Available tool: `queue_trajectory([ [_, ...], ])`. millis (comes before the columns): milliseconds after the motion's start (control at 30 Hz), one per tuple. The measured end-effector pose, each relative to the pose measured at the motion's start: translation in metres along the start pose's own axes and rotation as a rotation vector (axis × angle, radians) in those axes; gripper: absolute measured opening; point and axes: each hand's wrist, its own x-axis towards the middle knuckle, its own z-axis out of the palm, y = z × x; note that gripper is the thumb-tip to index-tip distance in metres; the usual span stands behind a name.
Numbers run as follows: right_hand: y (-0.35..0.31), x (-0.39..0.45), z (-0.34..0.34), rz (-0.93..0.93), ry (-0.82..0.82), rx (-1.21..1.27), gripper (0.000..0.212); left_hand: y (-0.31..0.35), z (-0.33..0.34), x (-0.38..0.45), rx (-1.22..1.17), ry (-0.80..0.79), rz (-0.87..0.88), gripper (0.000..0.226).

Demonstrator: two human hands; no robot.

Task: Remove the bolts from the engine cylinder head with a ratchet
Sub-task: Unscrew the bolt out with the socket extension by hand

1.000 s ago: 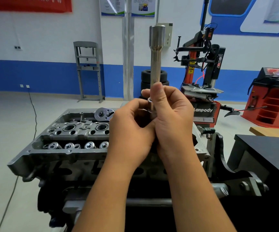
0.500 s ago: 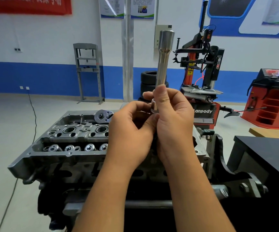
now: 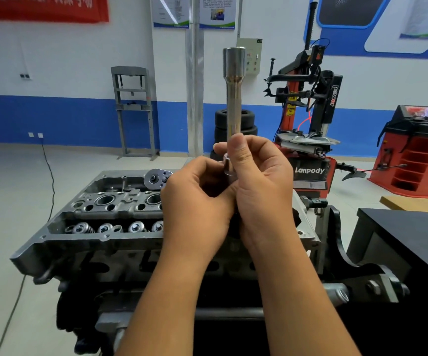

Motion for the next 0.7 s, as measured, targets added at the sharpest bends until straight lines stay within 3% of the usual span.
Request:
queue_trajectory([
  [133,0.0013,0.0024,0.0004,0.004,0.007,-0.027,0.046,0.0034,-0.0047,0.0019,0.014,-0.177,0.011,0.02],
  [233,0.0019,0.0031,0.0011,0.023,0.029,-0.016,0.055,0.0043,-0.0034,0.0025,0.02,-0.154,0.012,0.023],
  [500,0.0029,0.0027,-0.0007,0.021,0.006,-0.005,0.027,0.0029,0.0004,-0.0007,0.086,-0.01,0.014,0.022],
  [700,0.0036,0.0037,0.0004,0.023,0.021,0.01,0.03,0.007,-0.0057,0.0022,0.009,-0.244,-0.053,0.037],
])
